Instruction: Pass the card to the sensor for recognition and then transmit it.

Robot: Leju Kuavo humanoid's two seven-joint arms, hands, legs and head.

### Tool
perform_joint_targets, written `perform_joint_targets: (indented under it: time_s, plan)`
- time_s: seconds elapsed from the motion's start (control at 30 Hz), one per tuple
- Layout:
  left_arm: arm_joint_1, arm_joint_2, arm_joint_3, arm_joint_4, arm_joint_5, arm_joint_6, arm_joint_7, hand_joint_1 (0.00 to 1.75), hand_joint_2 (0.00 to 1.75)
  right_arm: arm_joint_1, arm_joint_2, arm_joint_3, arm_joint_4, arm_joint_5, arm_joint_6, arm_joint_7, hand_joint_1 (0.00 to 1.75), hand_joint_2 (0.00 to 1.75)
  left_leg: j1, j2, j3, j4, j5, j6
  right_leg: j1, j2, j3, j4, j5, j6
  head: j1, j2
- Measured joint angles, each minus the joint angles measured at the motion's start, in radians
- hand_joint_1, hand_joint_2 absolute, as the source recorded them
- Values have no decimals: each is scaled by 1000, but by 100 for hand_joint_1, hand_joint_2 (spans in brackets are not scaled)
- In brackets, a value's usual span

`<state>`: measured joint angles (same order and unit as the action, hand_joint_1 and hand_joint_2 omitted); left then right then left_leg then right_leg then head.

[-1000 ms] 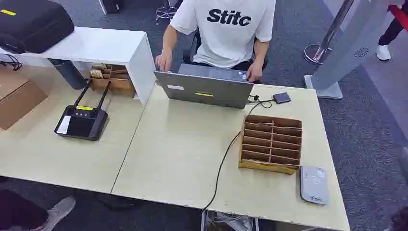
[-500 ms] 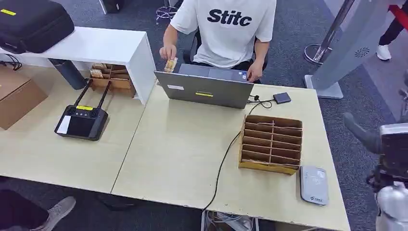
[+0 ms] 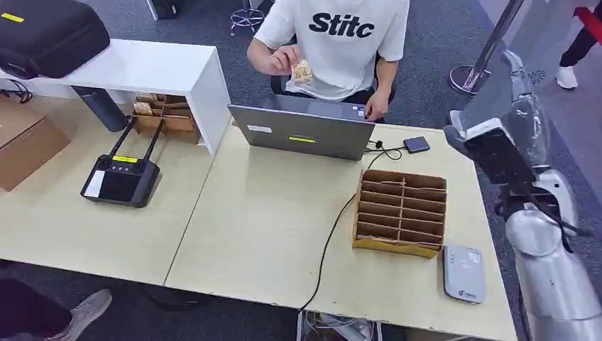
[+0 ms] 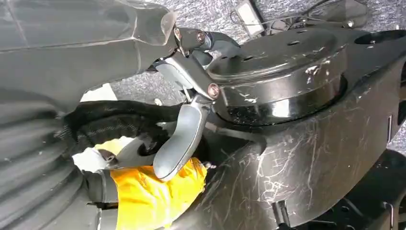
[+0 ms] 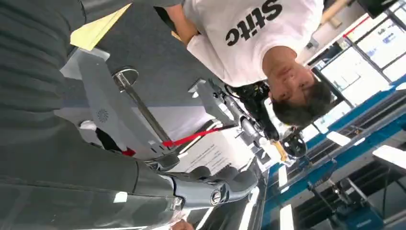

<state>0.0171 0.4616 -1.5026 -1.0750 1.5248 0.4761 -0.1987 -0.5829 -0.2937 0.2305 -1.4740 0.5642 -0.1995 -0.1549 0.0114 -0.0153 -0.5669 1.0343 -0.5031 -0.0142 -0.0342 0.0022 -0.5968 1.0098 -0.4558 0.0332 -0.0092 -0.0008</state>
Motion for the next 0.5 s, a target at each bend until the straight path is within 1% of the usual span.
perform_joint_targets:
  time_s: [0.27, 0.5]
  plan:
    - [-16, -32, -2, 74, -26, -43, 26, 0, 175, -169, 57, 118, 171, 80, 32, 50, 0, 175, 0, -1, 0, 0, 1, -1, 0, 0, 0, 0, 0, 0, 0, 0]
    - [-28, -61, -2, 135, -53, -74, 49, 0, 175, -316, 117, 214, 352, 155, 46, 100, 0, 175, 0, -1, 0, 0, 1, -1, 0, 0, -1, 1, 1, -1, 0, 0]
